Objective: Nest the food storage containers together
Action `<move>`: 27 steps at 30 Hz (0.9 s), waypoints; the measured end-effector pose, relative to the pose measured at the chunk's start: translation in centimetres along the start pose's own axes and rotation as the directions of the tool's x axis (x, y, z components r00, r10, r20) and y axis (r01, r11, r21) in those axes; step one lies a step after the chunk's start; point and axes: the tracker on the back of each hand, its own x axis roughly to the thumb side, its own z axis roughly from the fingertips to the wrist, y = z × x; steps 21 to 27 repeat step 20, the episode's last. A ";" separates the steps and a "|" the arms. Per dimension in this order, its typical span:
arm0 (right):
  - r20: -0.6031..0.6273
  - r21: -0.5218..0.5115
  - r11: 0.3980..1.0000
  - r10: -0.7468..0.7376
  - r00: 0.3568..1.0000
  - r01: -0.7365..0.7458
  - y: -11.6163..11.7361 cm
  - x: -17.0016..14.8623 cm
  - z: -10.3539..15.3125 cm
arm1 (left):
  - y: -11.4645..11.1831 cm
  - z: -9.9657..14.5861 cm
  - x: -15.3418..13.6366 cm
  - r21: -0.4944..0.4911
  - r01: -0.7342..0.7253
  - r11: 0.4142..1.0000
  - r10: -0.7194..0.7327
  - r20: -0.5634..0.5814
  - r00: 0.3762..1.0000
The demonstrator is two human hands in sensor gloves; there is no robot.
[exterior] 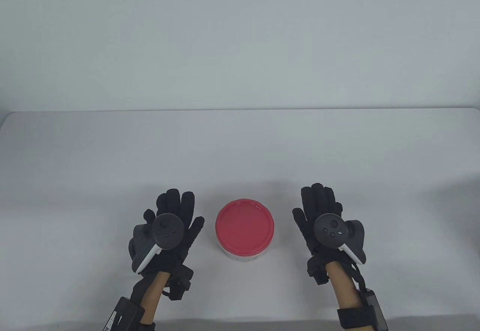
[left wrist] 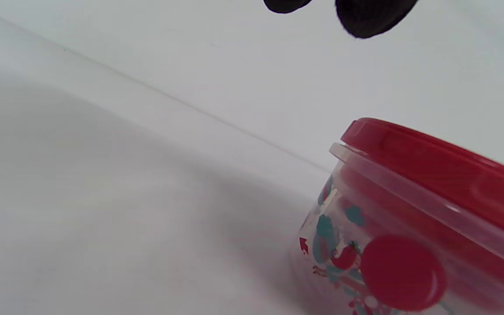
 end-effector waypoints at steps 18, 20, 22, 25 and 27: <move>-0.016 0.018 0.999 -0.048 0.999 0.048 0.3 -0.1 -0.1 | -0.4 0.1 0.4 -0.021 0.036 0.999 -0.035 0.024 0.999; -0.018 0.023 0.998 -0.052 0.998 0.053 0.3 -0.1 -0.1 | -0.4 0.1 0.4 -0.027 0.039 0.999 -0.038 0.019 0.999; -0.018 0.023 0.998 -0.052 0.998 0.053 0.3 -0.1 -0.1 | -0.4 0.1 0.4 -0.027 0.039 0.999 -0.038 0.019 0.999; -0.018 0.023 0.998 -0.052 0.998 0.053 0.3 -0.1 -0.1 | -0.4 0.1 0.4 -0.027 0.039 0.999 -0.038 0.019 0.999; -0.018 0.023 0.998 -0.052 0.998 0.053 0.3 -0.1 -0.1 | -0.4 0.1 0.4 -0.027 0.039 0.999 -0.038 0.019 0.999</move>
